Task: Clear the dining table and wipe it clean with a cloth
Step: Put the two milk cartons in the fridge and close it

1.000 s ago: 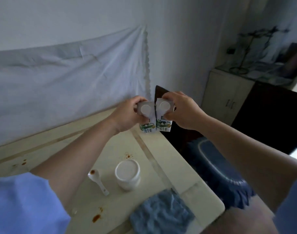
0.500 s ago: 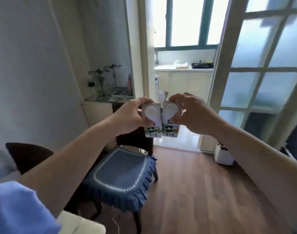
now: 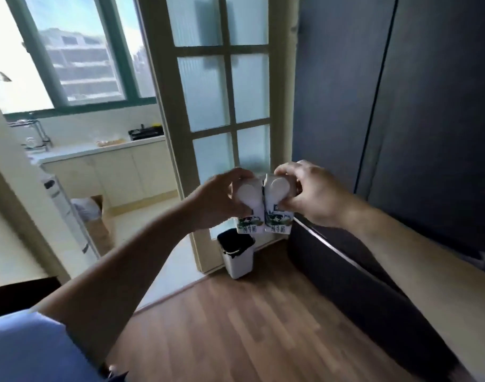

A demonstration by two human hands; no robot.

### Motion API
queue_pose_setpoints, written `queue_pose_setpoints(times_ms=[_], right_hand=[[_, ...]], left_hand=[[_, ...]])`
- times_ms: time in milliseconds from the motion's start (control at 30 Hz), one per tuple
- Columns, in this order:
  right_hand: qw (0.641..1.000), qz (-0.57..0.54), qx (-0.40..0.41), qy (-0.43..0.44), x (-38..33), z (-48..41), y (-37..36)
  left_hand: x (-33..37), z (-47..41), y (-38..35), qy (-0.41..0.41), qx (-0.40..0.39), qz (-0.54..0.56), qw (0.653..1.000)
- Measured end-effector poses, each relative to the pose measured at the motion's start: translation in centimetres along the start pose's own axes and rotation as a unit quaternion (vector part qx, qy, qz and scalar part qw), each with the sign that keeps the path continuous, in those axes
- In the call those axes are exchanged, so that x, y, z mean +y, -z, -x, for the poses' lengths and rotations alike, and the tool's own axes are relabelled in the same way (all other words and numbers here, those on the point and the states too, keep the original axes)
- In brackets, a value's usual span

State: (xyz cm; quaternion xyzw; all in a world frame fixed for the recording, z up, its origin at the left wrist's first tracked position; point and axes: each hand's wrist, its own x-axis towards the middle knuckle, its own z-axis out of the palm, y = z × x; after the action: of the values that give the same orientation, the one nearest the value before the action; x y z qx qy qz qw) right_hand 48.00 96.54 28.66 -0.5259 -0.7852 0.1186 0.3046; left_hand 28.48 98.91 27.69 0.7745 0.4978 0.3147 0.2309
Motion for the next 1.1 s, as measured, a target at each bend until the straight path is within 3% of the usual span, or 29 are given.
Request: queue_pose_setpoints(times_ms=[400, 700, 867, 933, 1000, 1100], right_hand=[[0.98, 0.093, 0.079, -0.159, 12.9, -8.7, 2.0], [0.959, 0.093, 0.092, -0.251, 24.7, -16.1, 4.2], [0.934, 0.025, 0.089, -0.346, 30.2, -18.6, 5.3], [0.911, -0.012, 0.133, -0.39, 32.7, -19.1, 5.4], [0.862, -0.086, 0.211, -0.453, 35.7, -19.7, 4.9], [0.725, -0.294, 0.323, -0.533, 39.9, -20.3, 3.5]], left_hand=[[-1.6, -21.6, -9.5, -0.208, -0.161, -0.043, 0.964], [-1.5, -36.3, -17.7, -0.247, -0.195, -0.028, 0.949], [-1.7, -42.7, -21.0, -0.262, -0.231, -0.029, 0.936], [-1.8, -45.0, -22.1, -0.277, -0.245, -0.027, 0.929], [-2.0, -47.1, -23.3, -0.288, -0.264, -0.025, 0.92], [-2.8, -49.5, -25.1, -0.291, -0.301, -0.017, 0.908]])
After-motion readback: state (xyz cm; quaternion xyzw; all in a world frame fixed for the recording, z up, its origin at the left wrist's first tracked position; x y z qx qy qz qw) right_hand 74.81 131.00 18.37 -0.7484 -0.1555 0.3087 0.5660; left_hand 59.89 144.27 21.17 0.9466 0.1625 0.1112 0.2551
